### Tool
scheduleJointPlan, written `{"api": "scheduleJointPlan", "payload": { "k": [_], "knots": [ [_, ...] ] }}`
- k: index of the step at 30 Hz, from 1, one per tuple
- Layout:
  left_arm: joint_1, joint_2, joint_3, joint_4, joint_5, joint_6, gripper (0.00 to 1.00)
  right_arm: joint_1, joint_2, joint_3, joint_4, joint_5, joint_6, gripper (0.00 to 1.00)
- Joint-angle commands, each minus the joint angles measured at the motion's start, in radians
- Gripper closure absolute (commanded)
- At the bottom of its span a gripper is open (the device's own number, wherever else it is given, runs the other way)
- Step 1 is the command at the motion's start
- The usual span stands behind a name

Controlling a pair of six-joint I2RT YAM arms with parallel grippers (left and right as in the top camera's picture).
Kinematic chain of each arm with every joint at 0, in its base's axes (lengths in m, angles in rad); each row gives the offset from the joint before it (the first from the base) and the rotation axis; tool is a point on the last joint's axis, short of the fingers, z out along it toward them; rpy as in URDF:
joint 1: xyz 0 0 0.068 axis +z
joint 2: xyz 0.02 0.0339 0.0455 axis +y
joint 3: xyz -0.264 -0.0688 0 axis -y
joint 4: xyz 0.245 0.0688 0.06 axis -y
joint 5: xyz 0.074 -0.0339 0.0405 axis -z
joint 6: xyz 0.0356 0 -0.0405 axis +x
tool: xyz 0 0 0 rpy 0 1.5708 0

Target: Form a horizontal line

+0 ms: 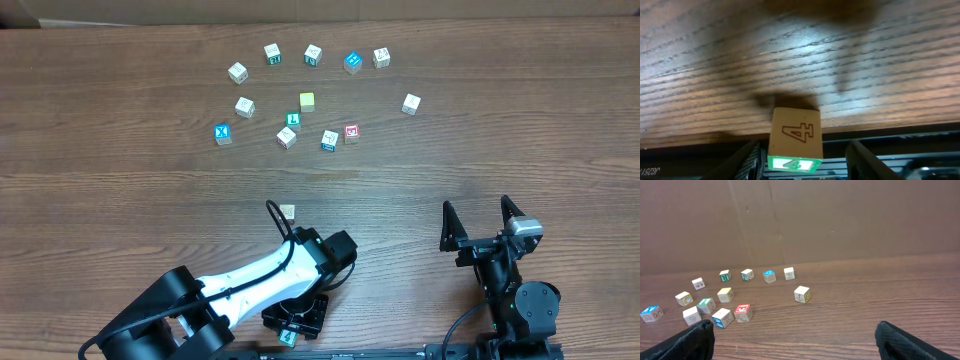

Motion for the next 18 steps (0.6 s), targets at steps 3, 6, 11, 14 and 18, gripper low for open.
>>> {"api": "scheduleJointPlan", "payload": {
  "k": [3, 6, 11, 14, 18],
  "knots": [
    [-0.008, 0.002, -0.047, 0.035, -0.013, -0.032, 0.51, 0.006, -0.010, -0.010, 0.006, 0.001, -0.008, 0.00],
    [-0.008, 0.002, -0.077, 0.068, -0.010, -0.048, 0.53, 0.006, -0.010, -0.010, 0.006, 0.001, -0.008, 0.00],
    [-0.008, 0.002, -0.092, 0.100, -0.011, -0.054, 0.58, 0.006, -0.010, -0.010, 0.006, 0.001, -0.008, 0.00],
    [-0.003, 0.002, -0.092, 0.103, -0.024, -0.054, 0.64, 0.006, -0.010, -0.010, 0.006, 0.001, -0.008, 0.00],
    [0.009, 0.001, -0.091, 0.117, -0.032, -0.055, 0.74, 0.006, -0.010, -0.010, 0.006, 0.001, -0.008, 0.00]
  ]
}}
